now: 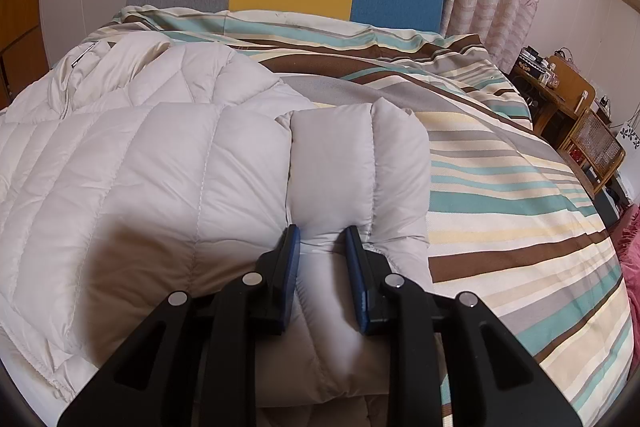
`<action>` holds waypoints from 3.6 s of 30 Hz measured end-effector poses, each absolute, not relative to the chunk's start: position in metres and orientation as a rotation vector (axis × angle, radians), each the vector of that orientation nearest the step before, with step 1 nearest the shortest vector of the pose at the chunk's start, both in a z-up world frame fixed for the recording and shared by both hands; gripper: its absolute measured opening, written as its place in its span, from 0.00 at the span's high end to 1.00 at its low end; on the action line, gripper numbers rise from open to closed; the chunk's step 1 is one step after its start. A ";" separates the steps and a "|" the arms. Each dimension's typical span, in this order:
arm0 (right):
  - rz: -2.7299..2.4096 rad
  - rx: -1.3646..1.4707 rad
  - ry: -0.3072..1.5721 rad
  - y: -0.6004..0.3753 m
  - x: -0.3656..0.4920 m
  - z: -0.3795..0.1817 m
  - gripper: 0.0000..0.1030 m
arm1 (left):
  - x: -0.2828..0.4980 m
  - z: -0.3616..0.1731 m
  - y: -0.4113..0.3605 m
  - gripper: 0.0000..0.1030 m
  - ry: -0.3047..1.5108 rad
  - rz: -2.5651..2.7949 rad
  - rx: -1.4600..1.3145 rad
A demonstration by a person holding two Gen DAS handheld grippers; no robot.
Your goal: Fold large clothes
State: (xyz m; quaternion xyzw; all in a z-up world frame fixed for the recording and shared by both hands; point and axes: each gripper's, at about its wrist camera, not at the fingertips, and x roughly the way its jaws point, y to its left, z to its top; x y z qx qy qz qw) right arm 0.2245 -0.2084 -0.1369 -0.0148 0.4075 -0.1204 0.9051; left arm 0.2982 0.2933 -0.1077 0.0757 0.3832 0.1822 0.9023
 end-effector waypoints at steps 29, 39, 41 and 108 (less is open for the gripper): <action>-0.248 -0.029 0.841 -0.208 0.225 -0.137 0.77 | 0.249 -0.015 0.140 0.90 0.567 -0.107 -0.253; -0.248 -0.027 0.841 -0.207 0.225 -0.137 0.77 | 0.245 -0.044 0.039 0.90 0.636 -0.260 -0.193; -0.248 -0.027 0.841 -0.207 0.225 -0.137 0.77 | 0.245 -0.053 0.024 0.90 0.663 -0.287 -0.196; 0.000 0.051 0.782 -0.137 0.238 -0.117 0.72 | 0.180 -0.080 0.126 0.22 0.735 -0.119 -0.374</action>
